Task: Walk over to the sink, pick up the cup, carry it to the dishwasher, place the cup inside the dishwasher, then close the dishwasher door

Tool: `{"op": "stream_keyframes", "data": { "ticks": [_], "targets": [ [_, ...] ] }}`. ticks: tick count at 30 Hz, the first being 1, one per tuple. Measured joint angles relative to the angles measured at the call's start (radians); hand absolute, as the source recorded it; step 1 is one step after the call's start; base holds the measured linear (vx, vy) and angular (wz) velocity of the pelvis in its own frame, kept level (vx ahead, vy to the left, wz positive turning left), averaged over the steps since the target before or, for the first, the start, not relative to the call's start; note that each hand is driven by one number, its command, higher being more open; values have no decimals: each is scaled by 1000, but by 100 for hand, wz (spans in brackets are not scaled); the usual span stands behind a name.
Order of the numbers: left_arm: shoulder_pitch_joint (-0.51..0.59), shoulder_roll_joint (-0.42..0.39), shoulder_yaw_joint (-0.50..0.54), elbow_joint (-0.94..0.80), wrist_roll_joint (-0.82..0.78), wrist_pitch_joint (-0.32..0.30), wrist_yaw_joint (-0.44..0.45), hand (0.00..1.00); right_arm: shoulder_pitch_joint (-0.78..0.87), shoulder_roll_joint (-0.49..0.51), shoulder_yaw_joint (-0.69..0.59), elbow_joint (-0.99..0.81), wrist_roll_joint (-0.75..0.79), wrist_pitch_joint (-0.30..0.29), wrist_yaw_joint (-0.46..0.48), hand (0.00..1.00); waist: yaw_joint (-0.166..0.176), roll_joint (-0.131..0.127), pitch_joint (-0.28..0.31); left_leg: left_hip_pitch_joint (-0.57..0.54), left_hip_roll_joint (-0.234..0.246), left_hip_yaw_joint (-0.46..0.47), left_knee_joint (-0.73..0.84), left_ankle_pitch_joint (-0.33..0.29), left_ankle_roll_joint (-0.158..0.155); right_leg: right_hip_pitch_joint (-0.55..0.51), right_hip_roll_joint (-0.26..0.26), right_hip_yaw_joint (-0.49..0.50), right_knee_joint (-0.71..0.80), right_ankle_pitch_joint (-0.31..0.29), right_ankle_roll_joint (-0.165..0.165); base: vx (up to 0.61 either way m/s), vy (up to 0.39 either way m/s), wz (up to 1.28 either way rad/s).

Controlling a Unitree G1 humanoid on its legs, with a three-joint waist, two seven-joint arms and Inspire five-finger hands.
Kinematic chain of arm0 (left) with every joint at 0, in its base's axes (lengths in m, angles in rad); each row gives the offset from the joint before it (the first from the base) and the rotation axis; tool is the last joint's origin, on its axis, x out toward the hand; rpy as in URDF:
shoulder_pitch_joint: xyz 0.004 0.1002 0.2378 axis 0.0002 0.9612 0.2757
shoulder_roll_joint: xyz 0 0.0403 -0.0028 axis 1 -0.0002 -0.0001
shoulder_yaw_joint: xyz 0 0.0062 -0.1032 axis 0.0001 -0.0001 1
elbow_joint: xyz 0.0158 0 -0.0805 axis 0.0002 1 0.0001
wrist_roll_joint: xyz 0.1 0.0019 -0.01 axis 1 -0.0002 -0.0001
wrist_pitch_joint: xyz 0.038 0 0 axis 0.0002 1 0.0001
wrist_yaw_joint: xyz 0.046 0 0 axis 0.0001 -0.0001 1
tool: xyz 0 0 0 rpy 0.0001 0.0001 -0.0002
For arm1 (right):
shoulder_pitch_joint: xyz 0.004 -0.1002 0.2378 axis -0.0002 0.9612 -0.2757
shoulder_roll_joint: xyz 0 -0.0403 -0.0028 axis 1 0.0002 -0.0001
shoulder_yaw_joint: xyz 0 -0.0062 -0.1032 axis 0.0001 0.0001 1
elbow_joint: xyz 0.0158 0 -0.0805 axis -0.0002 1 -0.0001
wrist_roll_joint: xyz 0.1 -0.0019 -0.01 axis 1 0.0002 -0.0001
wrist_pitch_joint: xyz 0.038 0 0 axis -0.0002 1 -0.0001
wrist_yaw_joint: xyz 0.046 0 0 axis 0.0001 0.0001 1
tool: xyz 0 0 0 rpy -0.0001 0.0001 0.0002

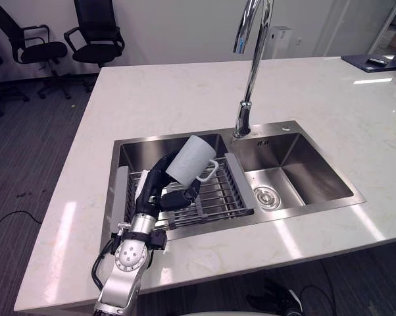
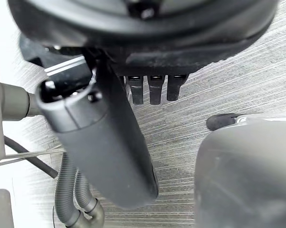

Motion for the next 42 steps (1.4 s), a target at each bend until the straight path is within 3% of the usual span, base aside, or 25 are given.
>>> {"op": "stream_keyframes", "data": {
  "ticks": [11, 17, 19, 21, 22, 23, 25, 27, 28, 30, 32, 33, 35, 36, 38, 39, 41, 42],
  "targets": [
    [72, -84, -11, -79, -116, -17, -11, 30, 42, 7, -9, -15, 37, 0, -15, 90, 27, -7, -10, -26, 19, 54, 116, -82, -2, -36, 7, 59, 78, -37, 6, 1, 1, -15],
    [76, -95, -48, -177, -135, -18, -9, 30, 42, 34, -8, -99, 37, 8, -31, 90, 30, -37, 32, -83, 59, 79, 293, -185, 9, -101, 15, 82, 243, -84, 39, -47, -3, -17],
    [66, -96, -67, -201, -135, -30, -9, 30, 40, 44, -10, -119, 37, 11, -35, 90, 34, -36, 38, -97, 66, 78, 314, -191, 22, -151, 11, 61, 369, -131, 50, -88, -11, 10],
    [63, -99, -66, -202, -136, -41, -4, 30, 41, 54, -5, -127, 37, 11, -36, 90, 38, -45, 34, -109, 63, 53, 351, -189, 17, -183, -17, 26, 656, -201, 56, -31, -59, 35],
    [62, -100, -65, -206, -137, -45, -4, 30, 39, 56, 3, -131, 37, 11, -36, 90, 46, -52, 28, -131, 59, 47, 372, -188, 13, -183, -32, 22, 707, -210, 58, -33, -106, 40],
    [58, -103, -66, -212, -137, -47, -3, 30, 31, 56, 6, -138, 38, 11, -36, 90, 58, -62, 24, -159, 53, 43, 390, -187, 11, -198, -34, 12, 686, -213, 69, -36, -75, 19],
    [56, -125, -69, -215, -143, -47, -4, 30, 20, 53, 5, -169, 39, 11, -43, 90, 121, -22, 1, -217, 75, 47, 356, -142, 5, -163, 4, 6, 484, -224, 71, -46, -80, -9],
    [35, -144, -58, -218, -151, -54, 2, 30, -18, 58, 15, -177, 44, 7, -52, 90, 135, -32, 9, -275, 77, 42, 381, -130, -7, -151, 9, 27, 370, -247, 27, -118, -125, 1],
    [29, -154, -63, -213, -154, -53, 2, 30, -43, 53, 14, -174, 68, 7, -62, 90, 133, -9, 27, -304, 89, 15, 407, -125, -13, -131, 30, 12, 321, -227, -2, -156, -105, 28],
    [30, -153, -85, -213, -158, -52, 2, 30, -49, 53, 13, -172, 92, 6, -83, 90, 124, 7, 55, -306, 103, -30, 412, -106, -29, -91, 51, -26, 281, -202, -20, -160, -73, 48],
    [30, -154, -92, -213, -167, -53, 2, 30, -48, 55, 12, -171, 108, 6, -93, 90, 121, 7, 60, -316, 107, -65, 406, -79, -38, -84, 54, -61, 280, -196, -34, -216, -90, 54],
    [29, -153, -92, -214, -177, -53, 2, 30, -46, 59, 6, -172, 109, 6, -103, 90, 114, -6, 66, -314, 103, -75, 374, -59, -33, -91, 39, -91, 279, -190, -46, -232, -81, 66],
    [28, -154, -107, -218, -187, -53, 2, 30, -36, 64, -6, -176, 116, 5, -115, 90, 105, -9, 72, -335, 118, -32, 478, -108, 6, -94, 27, -124, 282, -181, -50, -177, -8, 62],
    [25, -155, -132, -222, -193, -53, 1, 30, -8, 61, -9, -194, 117, 6, -123, 90, 102, -10, 72, -326, 137, -2, 595, -170, 21, -89, 8, -154, 284, -174, -42, -192, 100, 69],
    [19, -159, -160, -222, -196, -54, 0, 30, 22, 62, -9, -227, 117, 6, -124, 90, 89, -11, 71, -290, 155, 5, 659, -217, 24, -87, -19, -187, 291, -169, -34, -129, 127, 66],
    [15, -165, -178, -222, -198, -54, -1, 30, 35, 63, -9, -251, 117, 6, -123, 90, 79, -4, 67, -239, 176, 11, 651, -240, 18, -93, -35, -202, 294, -164, -19, -97, 204, 51],
    [6, -177, -196, -216, -199, -55, -1, 30, 30, 56, -11, -253, 117, 1, -123, 90, 70, 31, 42, -164, 174, 13, 469, -312, -69, -120, -36, -206, 294, -159, 10, -144, 326, 24],
    [-4, -153, -192, -190, -200, -64, 0, 30, 14, 87, -6, -215, 117, 3, -122, 90, 76, -5, 39, -147, 132, 33, 417, -282, -43, -125, -56, -174, 279, -153, 17, -91, 264, 14]
  ]
}}
